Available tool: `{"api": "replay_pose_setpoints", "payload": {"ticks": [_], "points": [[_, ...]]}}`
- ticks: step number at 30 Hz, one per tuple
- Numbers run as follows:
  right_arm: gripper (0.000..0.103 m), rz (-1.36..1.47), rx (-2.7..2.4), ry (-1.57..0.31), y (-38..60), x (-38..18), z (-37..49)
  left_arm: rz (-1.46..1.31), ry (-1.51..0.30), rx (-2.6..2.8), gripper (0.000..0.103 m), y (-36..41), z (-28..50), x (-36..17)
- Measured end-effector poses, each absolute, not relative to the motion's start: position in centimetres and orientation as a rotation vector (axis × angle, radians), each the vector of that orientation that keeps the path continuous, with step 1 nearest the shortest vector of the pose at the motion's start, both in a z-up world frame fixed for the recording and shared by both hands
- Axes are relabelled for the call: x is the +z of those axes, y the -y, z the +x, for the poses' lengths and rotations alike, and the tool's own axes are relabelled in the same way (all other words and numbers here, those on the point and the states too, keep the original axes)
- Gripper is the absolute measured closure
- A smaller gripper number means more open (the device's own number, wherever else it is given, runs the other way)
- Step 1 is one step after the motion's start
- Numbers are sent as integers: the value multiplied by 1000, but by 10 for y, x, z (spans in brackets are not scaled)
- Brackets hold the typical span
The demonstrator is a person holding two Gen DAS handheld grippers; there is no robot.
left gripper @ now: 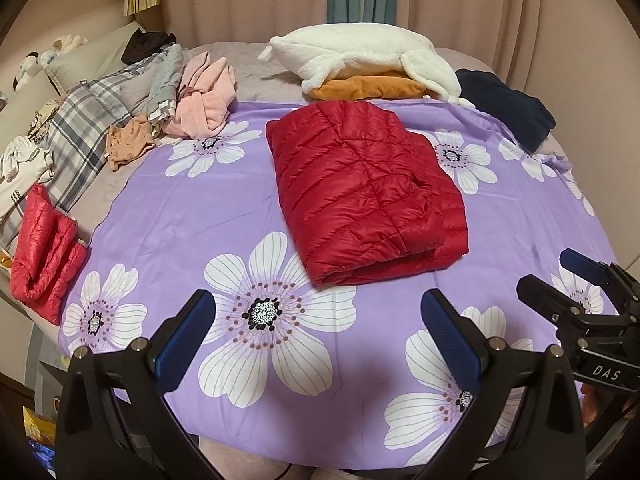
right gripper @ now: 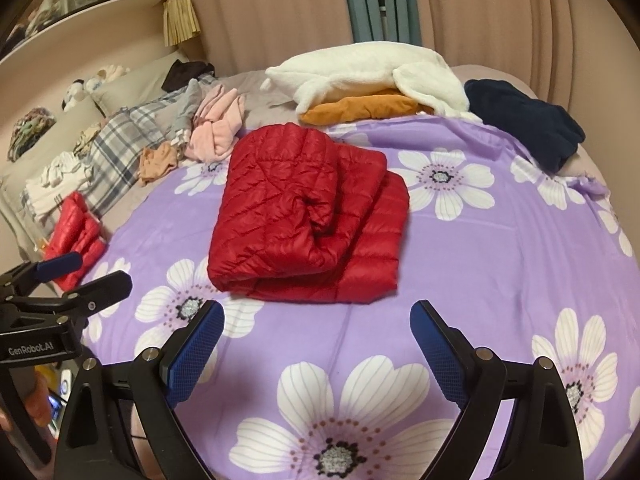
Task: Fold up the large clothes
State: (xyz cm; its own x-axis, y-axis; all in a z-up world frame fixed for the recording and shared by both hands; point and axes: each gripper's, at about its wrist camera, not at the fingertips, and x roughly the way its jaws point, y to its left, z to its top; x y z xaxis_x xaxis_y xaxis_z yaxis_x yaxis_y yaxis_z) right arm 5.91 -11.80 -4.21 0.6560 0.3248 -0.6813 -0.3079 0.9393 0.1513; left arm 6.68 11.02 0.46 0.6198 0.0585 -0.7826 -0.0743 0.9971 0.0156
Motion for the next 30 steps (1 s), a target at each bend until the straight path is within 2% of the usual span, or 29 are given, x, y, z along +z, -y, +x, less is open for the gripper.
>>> {"api": "replay_pose_setpoints", "payload": {"ticks": [30], "points": [[9, 21, 379, -758, 117, -34, 59, 2, -875, 101, 0, -110, 62, 10]]}}
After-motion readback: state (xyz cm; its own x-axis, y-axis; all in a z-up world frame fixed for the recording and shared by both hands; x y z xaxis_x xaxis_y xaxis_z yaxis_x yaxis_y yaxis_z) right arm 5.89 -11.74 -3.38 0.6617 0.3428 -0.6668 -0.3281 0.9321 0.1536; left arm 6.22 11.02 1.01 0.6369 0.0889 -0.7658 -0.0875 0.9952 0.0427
